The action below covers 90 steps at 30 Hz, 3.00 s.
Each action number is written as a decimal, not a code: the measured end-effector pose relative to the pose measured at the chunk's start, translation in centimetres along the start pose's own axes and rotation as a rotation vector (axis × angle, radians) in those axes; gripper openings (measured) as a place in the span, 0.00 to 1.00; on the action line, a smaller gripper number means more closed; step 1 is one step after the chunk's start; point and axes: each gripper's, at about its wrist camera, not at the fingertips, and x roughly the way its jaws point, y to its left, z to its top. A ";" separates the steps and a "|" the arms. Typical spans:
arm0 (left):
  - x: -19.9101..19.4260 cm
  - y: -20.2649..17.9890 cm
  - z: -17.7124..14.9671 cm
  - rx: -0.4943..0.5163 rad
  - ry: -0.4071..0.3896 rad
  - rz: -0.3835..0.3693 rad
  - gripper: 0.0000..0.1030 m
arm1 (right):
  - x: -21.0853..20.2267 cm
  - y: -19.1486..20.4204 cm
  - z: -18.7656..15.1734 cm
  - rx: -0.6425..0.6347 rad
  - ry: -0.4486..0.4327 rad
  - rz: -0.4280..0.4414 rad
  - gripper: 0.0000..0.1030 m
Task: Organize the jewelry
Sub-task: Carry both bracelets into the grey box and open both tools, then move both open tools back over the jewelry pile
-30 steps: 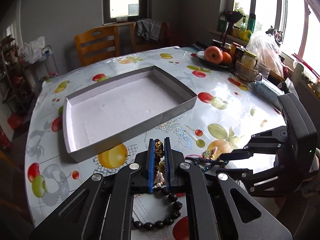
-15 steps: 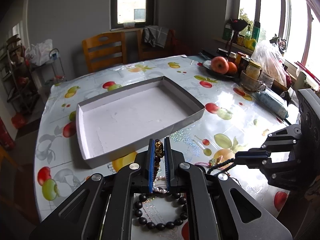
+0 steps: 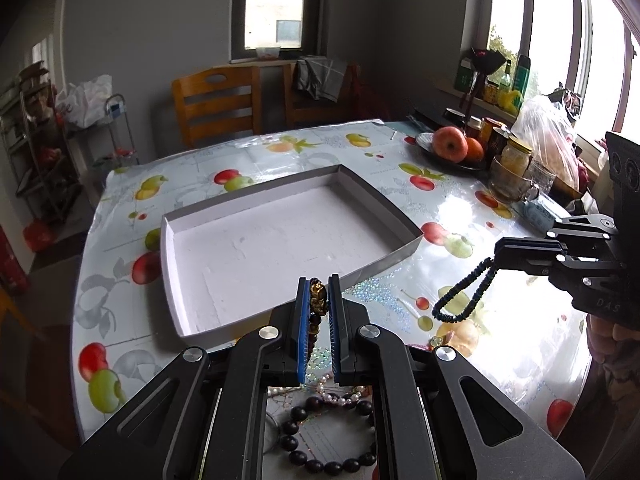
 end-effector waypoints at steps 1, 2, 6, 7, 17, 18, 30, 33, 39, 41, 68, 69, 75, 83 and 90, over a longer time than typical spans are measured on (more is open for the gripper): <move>0.0 0.0 0.1 0.000 -0.002 0.001 0.10 | -0.1 -0.3 0.2 0.006 -0.005 0.004 0.04; 0.0 0.1 0.2 0.000 -0.004 0.002 0.10 | -0.2 -0.6 0.5 0.013 -0.009 0.010 0.04; 0.0 0.4 0.8 -0.004 -0.015 0.005 0.10 | -0.3 -1.8 1.3 0.034 -0.022 0.008 0.04; 0.0 0.6 1.0 -0.005 -0.018 0.005 0.10 | -0.3 -2.1 1.5 0.038 -0.024 0.004 0.04; 1.8 3.0 3.3 -0.033 -0.041 0.035 0.10 | 2.9 -3.7 3.8 0.050 -0.027 -0.039 0.04; 2.1 3.4 3.5 -0.038 -0.047 0.042 0.10 | 3.5 -3.7 4.0 0.046 -0.022 -0.047 0.04; 8.6 8.1 2.5 -0.128 0.017 0.057 0.10 | 11.8 -5.9 3.6 0.116 0.059 -0.061 0.04; 9.4 8.3 1.5 -0.130 0.037 0.053 0.10 | 13.1 -7.0 2.8 0.148 0.096 -0.058 0.04; 10.1 8.2 0.1 -0.122 0.068 0.048 0.10 | 14.3 -8.2 1.4 0.172 0.130 -0.073 0.04; 10.3 7.9 -0.1 -0.107 0.078 0.050 0.10 | 14.5 -8.2 1.1 0.166 0.137 -0.081 0.04; 2.9 4.7 -3.2 -0.101 -0.046 0.105 0.79 | 8.5 -5.0 -1.0 0.115 0.034 -0.124 0.62; 2.4 4.4 -3.6 -0.106 -0.046 0.104 0.79 | 8.0 -4.7 -1.3 0.110 0.034 -0.124 0.62; 0.1 2.5 -6.0 -0.108 -0.054 0.089 0.80 | 5.8 -2.8 -3.1 0.108 0.033 -0.100 0.67; -1.1 0.7 -8.9 -0.098 -0.023 0.092 0.80 | 3.9 -1.4 -5.7 0.119 0.056 -0.060 0.67; -1.4 -0.5 -10.8 -0.073 -0.001 0.064 0.80 | 3.4 -0.3 -7.6 0.111 0.092 -0.042 0.67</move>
